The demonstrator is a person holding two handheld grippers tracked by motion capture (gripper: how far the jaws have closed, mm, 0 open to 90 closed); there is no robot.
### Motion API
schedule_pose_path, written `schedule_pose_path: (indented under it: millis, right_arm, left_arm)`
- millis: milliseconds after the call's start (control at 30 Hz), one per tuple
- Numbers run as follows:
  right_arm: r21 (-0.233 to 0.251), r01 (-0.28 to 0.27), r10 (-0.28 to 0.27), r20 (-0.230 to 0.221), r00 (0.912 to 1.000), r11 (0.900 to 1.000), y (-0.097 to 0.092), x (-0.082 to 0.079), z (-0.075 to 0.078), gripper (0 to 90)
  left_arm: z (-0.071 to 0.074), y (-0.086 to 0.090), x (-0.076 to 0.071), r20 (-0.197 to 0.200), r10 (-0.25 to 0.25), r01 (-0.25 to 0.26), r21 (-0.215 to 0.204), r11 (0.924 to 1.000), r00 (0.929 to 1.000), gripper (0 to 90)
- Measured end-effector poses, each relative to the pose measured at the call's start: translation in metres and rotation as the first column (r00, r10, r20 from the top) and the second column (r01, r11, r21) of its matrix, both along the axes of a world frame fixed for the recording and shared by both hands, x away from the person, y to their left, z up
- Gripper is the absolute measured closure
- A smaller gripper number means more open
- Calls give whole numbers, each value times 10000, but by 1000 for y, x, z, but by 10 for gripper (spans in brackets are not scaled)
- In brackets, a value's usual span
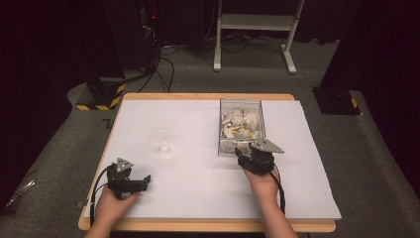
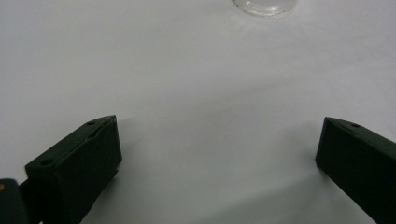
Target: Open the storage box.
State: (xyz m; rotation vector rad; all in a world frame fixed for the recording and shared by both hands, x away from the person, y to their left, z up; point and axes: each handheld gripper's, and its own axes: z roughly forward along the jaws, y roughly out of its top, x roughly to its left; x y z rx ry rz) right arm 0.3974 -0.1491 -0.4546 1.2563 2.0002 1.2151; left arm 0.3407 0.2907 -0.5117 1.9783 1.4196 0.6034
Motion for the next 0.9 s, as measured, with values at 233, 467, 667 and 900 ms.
schedule_pose_path:
  millis: [233, 467, 667, 900]
  right_arm:
    - [22, -34, 34, 74, 10000, 10000, -1, -6, -1, 418]
    - [-53, -63, 63, 92, 9999, 10000, -1, -10, -1, 419]
    - [-120, -50, 52, 116, 9999, 9999, 0, -14, -1, 415]
    - [-150, 14, -11, 193, 9998, 9999, 1, -22, -2, 405]
  left_arm:
    - [0, 0, 0, 8, 11, -11, 26, 10000, 10000, 4]
    - [0, 0, 0, 19, 4, -4, 71, 10000, 10000, 5]
    - [0, 0, 0, 44, 7, -8, 82, 10000, 10000, 6]
    - [0, 0, 0, 56, 0, -1, 93, 10000, 10000, 7]
